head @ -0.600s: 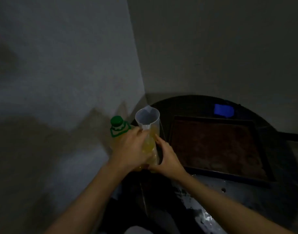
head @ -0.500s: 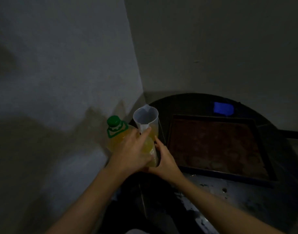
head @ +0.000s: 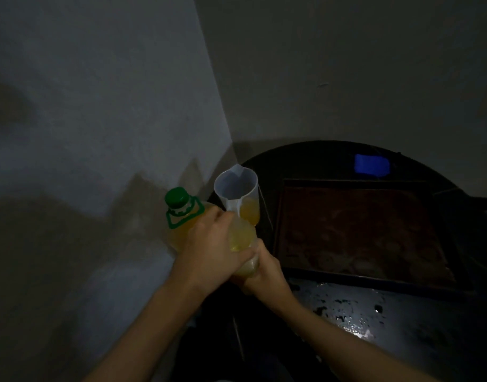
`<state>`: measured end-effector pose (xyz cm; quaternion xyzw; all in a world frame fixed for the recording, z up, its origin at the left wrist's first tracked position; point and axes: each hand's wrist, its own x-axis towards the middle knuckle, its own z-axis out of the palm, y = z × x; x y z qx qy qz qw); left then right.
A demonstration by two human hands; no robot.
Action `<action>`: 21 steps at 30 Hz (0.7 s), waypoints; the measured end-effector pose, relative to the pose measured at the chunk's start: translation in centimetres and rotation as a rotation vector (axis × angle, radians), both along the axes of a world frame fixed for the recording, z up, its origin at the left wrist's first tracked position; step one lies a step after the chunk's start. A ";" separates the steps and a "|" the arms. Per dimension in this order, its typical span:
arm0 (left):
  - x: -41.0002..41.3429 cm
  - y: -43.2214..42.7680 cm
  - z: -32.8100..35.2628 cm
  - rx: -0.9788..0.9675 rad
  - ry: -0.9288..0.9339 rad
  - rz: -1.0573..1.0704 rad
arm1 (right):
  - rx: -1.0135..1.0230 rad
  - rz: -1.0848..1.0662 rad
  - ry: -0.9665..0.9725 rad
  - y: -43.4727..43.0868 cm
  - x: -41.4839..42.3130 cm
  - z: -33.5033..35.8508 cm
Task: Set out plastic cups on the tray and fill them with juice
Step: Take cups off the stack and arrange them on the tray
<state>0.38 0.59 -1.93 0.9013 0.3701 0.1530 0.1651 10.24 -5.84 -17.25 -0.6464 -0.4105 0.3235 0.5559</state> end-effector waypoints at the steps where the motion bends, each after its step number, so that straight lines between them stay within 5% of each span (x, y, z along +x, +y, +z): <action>1: 0.1 -0.3 0.5 0.003 -0.017 0.009 | 0.011 -0.007 0.009 -0.7 0.1 0.6; 10: 2.5 -4.3 4.7 -0.156 -0.206 -0.025 | 0.110 -0.050 -0.076 -8.9 3.6 7.0; 21: 8.3 -6.1 5.8 -0.512 0.042 -0.248 | 0.013 0.117 -0.371 -16.9 9.2 11.1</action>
